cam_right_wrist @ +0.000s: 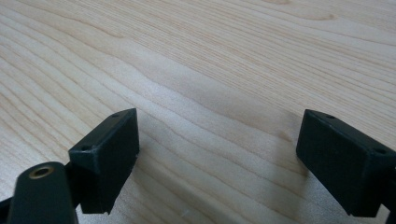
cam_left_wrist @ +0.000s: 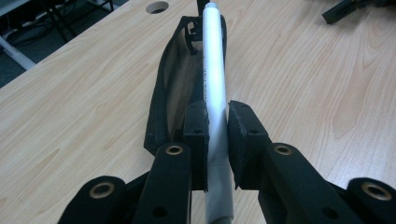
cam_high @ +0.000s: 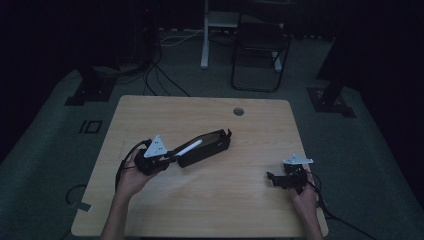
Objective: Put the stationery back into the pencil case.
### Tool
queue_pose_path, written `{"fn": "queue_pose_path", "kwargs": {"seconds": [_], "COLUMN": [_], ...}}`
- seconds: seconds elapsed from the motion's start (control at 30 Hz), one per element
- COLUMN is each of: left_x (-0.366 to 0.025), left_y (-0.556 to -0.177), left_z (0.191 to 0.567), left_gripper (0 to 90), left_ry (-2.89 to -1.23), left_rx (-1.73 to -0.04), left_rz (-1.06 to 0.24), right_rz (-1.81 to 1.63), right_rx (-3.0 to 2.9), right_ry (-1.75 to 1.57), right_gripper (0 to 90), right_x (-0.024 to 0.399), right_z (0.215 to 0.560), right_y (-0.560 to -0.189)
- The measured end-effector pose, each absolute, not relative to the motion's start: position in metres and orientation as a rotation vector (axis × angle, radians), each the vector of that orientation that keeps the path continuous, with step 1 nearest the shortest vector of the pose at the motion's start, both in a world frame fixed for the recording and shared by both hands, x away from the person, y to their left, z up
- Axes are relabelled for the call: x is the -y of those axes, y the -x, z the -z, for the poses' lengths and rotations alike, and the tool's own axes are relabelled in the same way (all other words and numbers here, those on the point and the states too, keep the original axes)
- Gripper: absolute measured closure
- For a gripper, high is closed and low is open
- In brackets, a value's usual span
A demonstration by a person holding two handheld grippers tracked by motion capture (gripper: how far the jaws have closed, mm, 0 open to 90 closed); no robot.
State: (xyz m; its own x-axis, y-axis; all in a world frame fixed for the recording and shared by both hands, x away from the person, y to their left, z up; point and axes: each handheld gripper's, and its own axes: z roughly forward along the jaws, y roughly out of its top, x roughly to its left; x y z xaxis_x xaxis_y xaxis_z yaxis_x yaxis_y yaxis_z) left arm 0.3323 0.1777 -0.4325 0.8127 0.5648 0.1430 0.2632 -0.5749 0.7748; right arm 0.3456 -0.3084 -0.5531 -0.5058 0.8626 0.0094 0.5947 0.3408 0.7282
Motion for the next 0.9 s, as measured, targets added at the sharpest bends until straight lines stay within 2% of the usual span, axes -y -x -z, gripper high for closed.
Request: {"fn": "queue_pose_path", "kwargs": {"seconds": [0.9], "left_x": [-0.170], "left_y": [-0.350], "left_z": [0.423], "left_gripper": [79.0], "left_ry": [-2.206], "left_rx": [-0.601], "left_rz": [-0.493], "right_rz": [-0.985], "right_rx": [-2.266], "right_ry": [-1.240], "right_gripper": [12.5], "right_x": [0.308], "right_z": [0.553], "right_y": [-0.343]}}
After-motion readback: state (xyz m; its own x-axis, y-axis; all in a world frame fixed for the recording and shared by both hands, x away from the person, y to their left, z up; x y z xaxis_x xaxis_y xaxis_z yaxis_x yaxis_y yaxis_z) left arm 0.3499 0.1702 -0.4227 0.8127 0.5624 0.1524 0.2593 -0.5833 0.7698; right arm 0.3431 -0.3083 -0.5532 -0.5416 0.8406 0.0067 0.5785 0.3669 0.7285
